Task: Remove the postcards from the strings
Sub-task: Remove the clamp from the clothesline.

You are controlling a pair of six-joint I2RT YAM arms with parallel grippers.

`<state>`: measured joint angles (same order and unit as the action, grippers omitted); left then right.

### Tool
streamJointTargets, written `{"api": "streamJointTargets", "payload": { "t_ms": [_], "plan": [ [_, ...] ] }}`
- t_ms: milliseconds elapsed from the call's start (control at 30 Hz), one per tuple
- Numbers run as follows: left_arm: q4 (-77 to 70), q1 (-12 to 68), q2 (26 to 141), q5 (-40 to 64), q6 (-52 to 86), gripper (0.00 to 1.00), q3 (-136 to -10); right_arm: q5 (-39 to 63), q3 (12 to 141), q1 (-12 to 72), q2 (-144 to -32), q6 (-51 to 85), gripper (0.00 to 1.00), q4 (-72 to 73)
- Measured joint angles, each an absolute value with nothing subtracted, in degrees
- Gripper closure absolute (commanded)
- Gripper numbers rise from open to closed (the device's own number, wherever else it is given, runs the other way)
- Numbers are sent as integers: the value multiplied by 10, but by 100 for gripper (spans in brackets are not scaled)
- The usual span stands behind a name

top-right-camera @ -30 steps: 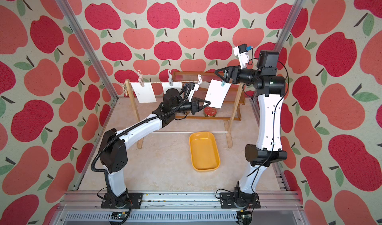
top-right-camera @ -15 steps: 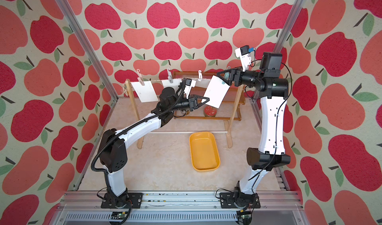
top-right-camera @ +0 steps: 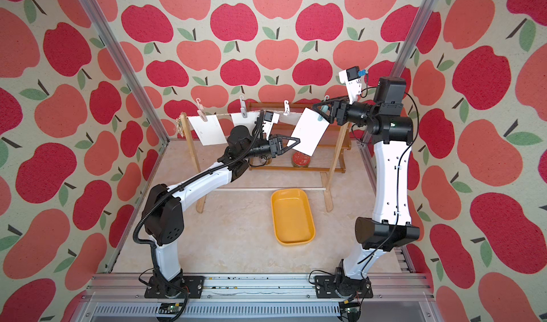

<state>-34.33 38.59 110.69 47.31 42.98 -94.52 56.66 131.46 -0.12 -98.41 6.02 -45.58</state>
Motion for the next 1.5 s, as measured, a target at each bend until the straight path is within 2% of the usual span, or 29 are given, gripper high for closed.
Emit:
{"api": "streamJointTargets", "payload": {
  "t_ms": [267, 600, 900, 1100, 1300, 1500],
  "plan": [
    [-368, 378, 1119, 477, 459, 100, -945, 587, 1278, -7, -970, 76, 41, -409],
    [-391, 376, 1125, 486, 481, 100, -945, 597, 1269, -8, -970, 84, 39, -390],
    [-398, 376, 1131, 490, 496, 100, -946, 597, 1268, -7, -970, 84, 49, -390],
    [-402, 376, 1137, 494, 502, 100, -949, 597, 1265, 2, -971, 83, 49, -389],
    [-406, 376, 1137, 496, 503, 100, -949, 597, 1261, 4, -971, 81, 59, -381],
    [-406, 375, 1137, 496, 503, 100, -950, 596, 1261, 4, -971, 84, 65, -377]
  ]
}}
